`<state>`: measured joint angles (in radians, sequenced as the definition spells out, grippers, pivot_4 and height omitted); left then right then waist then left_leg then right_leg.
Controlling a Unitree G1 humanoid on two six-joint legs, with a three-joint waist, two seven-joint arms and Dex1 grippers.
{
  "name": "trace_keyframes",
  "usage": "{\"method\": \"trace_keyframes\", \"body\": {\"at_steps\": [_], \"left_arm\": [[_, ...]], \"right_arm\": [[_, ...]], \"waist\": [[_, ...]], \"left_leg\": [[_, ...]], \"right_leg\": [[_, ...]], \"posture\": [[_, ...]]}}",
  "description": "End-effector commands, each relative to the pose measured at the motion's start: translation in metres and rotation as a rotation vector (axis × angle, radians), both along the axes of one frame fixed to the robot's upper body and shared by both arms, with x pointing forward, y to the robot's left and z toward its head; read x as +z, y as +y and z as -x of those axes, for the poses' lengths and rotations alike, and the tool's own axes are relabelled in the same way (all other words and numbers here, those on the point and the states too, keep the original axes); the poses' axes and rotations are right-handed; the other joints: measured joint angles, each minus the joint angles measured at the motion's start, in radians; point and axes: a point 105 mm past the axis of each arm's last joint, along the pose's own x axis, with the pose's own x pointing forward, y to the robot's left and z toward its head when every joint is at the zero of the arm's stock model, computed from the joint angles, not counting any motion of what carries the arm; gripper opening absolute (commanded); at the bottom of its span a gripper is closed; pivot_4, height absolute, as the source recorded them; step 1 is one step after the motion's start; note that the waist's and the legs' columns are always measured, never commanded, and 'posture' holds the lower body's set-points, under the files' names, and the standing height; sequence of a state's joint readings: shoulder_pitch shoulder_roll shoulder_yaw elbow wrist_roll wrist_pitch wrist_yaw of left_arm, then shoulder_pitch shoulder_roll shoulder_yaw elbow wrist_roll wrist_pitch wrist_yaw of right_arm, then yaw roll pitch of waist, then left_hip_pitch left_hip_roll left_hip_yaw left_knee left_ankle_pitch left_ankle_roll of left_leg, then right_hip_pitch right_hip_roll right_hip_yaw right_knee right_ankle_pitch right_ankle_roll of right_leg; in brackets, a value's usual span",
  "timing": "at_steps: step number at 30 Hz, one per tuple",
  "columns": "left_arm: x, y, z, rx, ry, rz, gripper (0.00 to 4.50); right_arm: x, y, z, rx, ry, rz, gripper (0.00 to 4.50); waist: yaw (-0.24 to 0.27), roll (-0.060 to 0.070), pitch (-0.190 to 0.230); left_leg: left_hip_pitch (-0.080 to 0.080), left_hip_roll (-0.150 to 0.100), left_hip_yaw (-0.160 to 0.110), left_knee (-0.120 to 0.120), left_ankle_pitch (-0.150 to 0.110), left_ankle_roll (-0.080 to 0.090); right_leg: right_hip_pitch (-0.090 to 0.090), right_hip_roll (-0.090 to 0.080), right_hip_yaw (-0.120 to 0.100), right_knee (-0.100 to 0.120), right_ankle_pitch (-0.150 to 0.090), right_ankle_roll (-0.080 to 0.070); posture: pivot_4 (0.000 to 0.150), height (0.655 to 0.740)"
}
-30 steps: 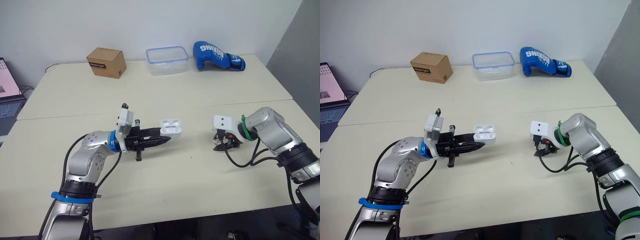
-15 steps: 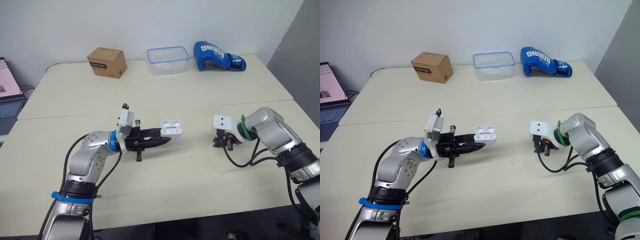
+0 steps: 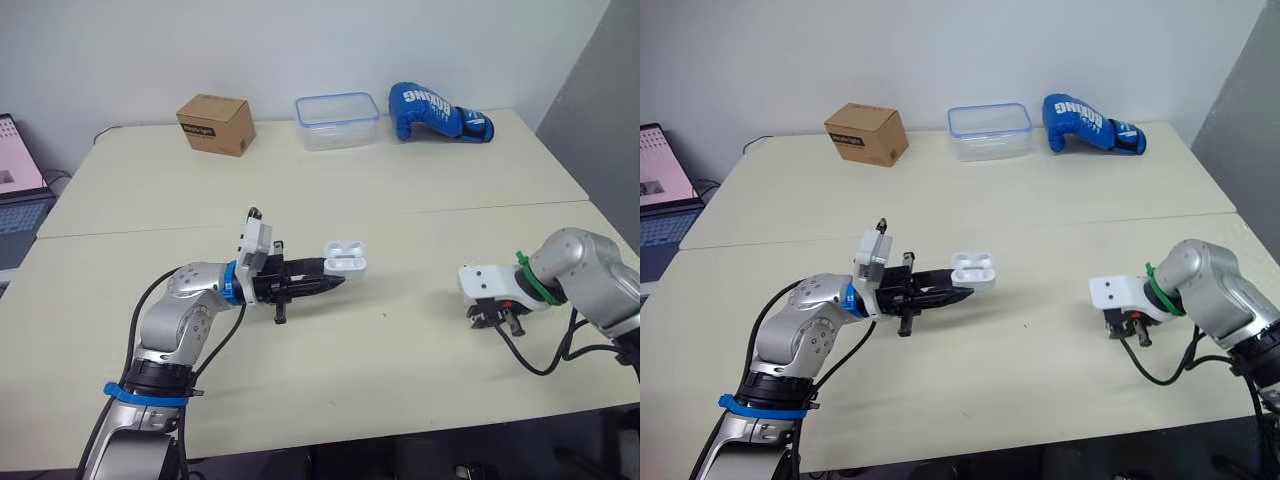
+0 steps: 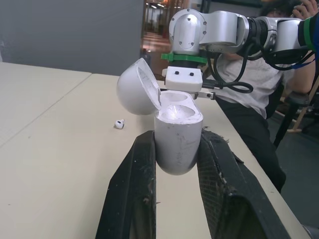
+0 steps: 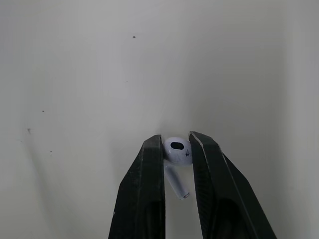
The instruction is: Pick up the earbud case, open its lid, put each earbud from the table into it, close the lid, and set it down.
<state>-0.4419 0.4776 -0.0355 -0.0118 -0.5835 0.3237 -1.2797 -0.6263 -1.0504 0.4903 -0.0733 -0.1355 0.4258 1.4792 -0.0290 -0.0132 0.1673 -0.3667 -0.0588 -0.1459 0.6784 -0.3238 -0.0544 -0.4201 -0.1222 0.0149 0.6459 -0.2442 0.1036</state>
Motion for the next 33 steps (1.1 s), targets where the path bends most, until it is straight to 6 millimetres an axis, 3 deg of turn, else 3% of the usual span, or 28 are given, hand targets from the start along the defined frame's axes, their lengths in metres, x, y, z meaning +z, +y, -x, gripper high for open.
{"method": "trace_keyframes", "body": {"at_steps": [1,8,15,23,33], "left_arm": [[0.012,-0.004,0.005,-0.024,-0.052,0.009,0.79],[0.012,-0.003,0.004,-0.026,-0.051,0.005,0.79],[0.010,-0.003,0.005,-0.024,-0.049,0.003,0.79],[0.010,-0.005,0.004,-0.024,-0.049,0.006,0.79],[0.010,-0.006,0.005,-0.029,-0.047,0.009,0.79]], "right_arm": [[0.007,0.003,0.000,0.010,-0.049,-0.005,0.39],[0.005,0.003,-0.001,0.002,-0.056,-0.004,0.39],[0.014,0.006,-0.001,0.051,-0.091,0.011,2.80],[0.023,0.009,0.001,0.091,-0.169,0.119,2.80],[0.010,0.012,0.013,0.129,-0.176,0.209,2.80]], "waist": [[0.000,0.000,0.000],[0.000,0.000,0.000],[0.000,0.000,0.000],[0.000,0.000,0.000],[0.000,0.000,0.000]], "left_leg": [[0.000,0.000,0.000,0.000,0.000,0.000],[0.000,0.000,0.000,0.000,0.000,0.000],[0.000,0.000,0.000,0.000,0.000,0.000],[0.000,0.000,0.000,0.000,0.000,0.000],[0.000,0.000,0.000,0.000,0.000,0.000]], "right_leg": [[0.000,0.000,0.000,0.000,0.000,0.000],[0.000,0.000,0.000,0.000,0.000,0.000],[0.000,0.000,0.000,0.000,0.000,0.000],[0.000,0.000,0.000,0.000,0.000,0.000],[0.000,0.000,0.000,0.000,0.000,0.000]], "posture": [[0.150,0.7307],[0.150,0.7307],[0.150,0.7307],[0.150,0.7307],[0.150,0.7307]]}}
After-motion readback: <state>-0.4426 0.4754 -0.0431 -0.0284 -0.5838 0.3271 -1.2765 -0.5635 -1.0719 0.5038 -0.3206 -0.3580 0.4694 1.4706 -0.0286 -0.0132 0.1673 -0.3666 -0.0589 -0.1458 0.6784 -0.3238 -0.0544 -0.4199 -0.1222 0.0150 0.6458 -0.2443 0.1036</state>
